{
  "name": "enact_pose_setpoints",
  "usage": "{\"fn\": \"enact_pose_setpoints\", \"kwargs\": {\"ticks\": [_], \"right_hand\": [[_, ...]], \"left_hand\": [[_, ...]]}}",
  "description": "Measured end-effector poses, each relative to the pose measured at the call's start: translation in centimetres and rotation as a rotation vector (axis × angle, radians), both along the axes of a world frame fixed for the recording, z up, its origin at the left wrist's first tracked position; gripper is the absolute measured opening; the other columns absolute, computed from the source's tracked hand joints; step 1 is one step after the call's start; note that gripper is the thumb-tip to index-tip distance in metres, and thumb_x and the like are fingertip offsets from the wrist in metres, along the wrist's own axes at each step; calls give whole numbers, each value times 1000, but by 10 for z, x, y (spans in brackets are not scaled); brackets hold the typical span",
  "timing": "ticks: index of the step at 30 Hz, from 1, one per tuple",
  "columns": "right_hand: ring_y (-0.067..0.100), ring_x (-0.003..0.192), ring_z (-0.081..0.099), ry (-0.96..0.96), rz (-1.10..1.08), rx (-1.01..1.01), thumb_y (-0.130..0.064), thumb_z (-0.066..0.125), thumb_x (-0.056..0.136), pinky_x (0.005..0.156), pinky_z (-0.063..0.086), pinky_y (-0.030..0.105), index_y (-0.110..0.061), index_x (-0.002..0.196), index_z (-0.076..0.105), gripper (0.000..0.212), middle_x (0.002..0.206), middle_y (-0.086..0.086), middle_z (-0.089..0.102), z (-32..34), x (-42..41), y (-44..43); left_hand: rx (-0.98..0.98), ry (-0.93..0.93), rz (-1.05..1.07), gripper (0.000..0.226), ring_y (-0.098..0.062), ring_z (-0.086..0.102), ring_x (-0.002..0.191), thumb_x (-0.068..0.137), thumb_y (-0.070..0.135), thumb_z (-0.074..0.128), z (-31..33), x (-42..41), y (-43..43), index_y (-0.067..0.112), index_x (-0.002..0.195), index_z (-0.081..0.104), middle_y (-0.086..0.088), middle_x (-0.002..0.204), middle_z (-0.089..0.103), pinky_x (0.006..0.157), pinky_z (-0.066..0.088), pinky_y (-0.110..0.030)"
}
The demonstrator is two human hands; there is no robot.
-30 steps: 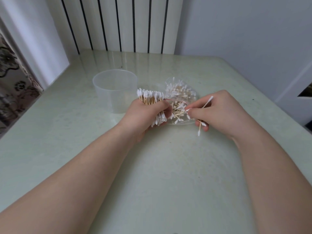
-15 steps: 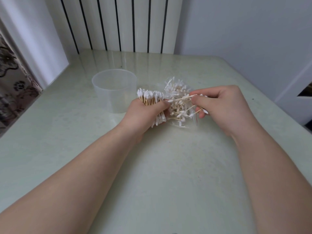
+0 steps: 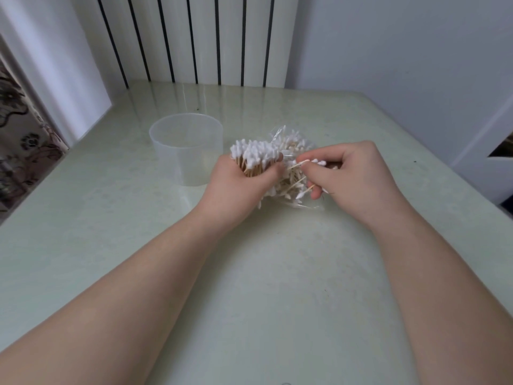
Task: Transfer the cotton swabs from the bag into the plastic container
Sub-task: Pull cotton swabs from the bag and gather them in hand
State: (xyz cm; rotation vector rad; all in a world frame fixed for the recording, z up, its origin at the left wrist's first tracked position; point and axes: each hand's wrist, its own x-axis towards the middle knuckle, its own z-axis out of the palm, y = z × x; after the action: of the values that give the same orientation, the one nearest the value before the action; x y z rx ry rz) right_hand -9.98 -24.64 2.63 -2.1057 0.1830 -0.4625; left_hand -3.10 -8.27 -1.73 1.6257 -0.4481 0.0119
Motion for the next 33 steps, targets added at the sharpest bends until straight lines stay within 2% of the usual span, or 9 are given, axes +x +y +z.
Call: {"fn": "enact_pose_setpoints", "kwargs": {"ticks": [5, 8, 11, 16, 20, 22, 24, 26, 33], "right_hand": [[15, 52, 67, -34, 84, 135, -3, 70, 88, 60, 50, 20, -16, 92, 79, 16, 64, 10, 71, -2, 3, 4], [15, 50, 64, -37, 113, 226, -1, 70, 89, 60, 53, 22, -12, 95, 77, 14, 62, 4, 69, -5, 6, 5], [15, 49, 62, -42, 96, 315, 2, 69, 88, 59, 55, 25, -9, 96, 76, 15, 61, 1, 68, -5, 8, 4], [16, 51, 61, -64, 41, 464, 3, 70, 87, 56, 52, 21, -10, 87, 76, 14, 65, 9, 66, -6, 11, 0], [17, 53, 61, -87, 13, 495, 3, 71, 87, 58, 54, 23, -11, 84, 76, 15, 66, 9, 66, -5, 12, -6], [17, 54, 61, -102, -7, 492, 2, 71, 86, 60, 53, 25, -11, 83, 76, 14, 67, 9, 67, -5, 13, -8], [18, 55, 61, -102, -17, 483, 2, 71, 86, 60, 53, 27, -12, 82, 76, 15, 69, 10, 67, -5, 13, -9], [18, 53, 60, -89, -6, 468, 2, 71, 85, 59, 52, 27, -13, 82, 77, 16, 67, 10, 67, -6, 14, -9], [20, 51, 52, 30, 189, 310, 4, 70, 85, 58, 45, 27, -14, 83, 77, 19, 59, 7, 63, -8, 9, -6]], "left_hand": [[73, -124, -99, 16, -16, 60, 65, 86, 18, 70, -2, -1, 1, 3, 83, 67, -16, 73, 66, 56, 52, -39], [70, -126, -87, 18, -11, 53, 60, 83, 15, 70, -4, 4, 2, 6, 73, 58, 0, 64, 57, 56, 46, -30], [79, -113, -55, 13, -9, 52, 61, 82, 14, 71, -5, 8, 1, 12, 75, 61, 7, 65, 57, 57, 46, -29], [124, -107, -47, 15, -11, 67, 71, 80, 26, 73, -8, 10, 1, 12, 84, 70, -6, 79, 74, 69, 57, -34], [117, -58, -13, 15, -10, 65, 62, 87, 18, 75, -7, 10, 1, 14, 75, 67, 0, 70, 71, 60, 50, -24], [64, -18, 13, 18, -20, 69, 65, 88, 20, 73, -6, 12, 1, 11, 72, 68, -5, 72, 72, 62, 55, -30], [-31, 69, 27, 21, -41, 71, 76, 88, 23, 70, -5, 13, 0, 14, 69, 71, -12, 72, 72, 72, 61, -52], [-123, 146, 32, 23, -43, 72, 78, 89, 22, 70, -4, 14, 0, 23, 67, 74, -9, 71, 72, 80, 58, -63], [-221, 216, -16, 10, -38, 74, 97, 85, 25, 76, -3, 17, 1, 17, 80, 76, -18, 93, 76, 92, 56, -61]]}}
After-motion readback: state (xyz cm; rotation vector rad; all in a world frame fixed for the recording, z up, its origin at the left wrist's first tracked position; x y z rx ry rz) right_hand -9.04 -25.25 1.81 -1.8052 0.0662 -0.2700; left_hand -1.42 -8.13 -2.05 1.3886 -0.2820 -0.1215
